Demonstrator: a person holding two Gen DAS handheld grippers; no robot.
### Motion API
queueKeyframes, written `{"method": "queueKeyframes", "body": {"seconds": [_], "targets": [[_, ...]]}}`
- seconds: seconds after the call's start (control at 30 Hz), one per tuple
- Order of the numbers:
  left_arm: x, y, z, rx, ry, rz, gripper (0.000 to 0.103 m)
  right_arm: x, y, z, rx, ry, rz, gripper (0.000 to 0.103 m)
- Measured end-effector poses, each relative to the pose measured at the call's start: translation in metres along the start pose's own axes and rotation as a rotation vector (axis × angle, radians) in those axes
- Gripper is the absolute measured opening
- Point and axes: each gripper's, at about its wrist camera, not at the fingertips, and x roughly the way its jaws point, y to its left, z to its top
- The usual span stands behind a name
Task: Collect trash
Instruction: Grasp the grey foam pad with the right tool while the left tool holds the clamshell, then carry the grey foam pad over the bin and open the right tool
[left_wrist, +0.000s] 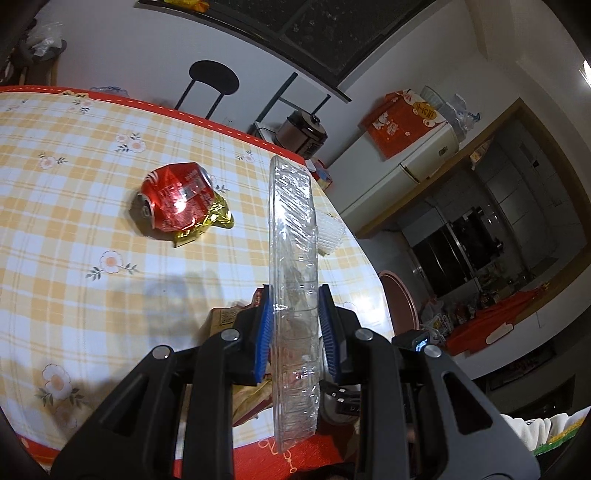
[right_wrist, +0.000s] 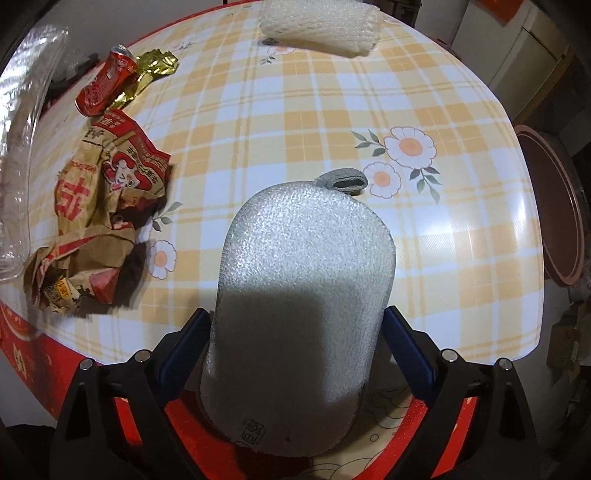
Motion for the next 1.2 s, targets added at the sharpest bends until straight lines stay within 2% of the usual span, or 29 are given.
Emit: {"method": "queueKeyframes", "body": {"seconds": [0.5, 0.67, 0.97, 1.2], "targets": [[-0.010, -0.014, 0.001, 0.025, -0.043, 0.045, 0.027, -0.056, -0.017, 0.019, 0.022, -0.219, 0.083, 0.091], [-0.009, -0.025, 0.007, 0.040, -0.057, 0.048, 0.027, -0.078, -0.037, 0.023, 0.043, -0.287, 0.095, 0.091], [0.000, -0.060, 0.024, 0.068, -0.091, 0.041, 0.027, -0.113, -0.106, 0.030, 0.129, -0.377, 0.071, 0.091], [0.028, -0.097, 0.024, 0.085, -0.077, 0.035, 0.027, -0.132, -0.196, 0.039, 0.203, -0.437, -0.004, 0.091]]}}
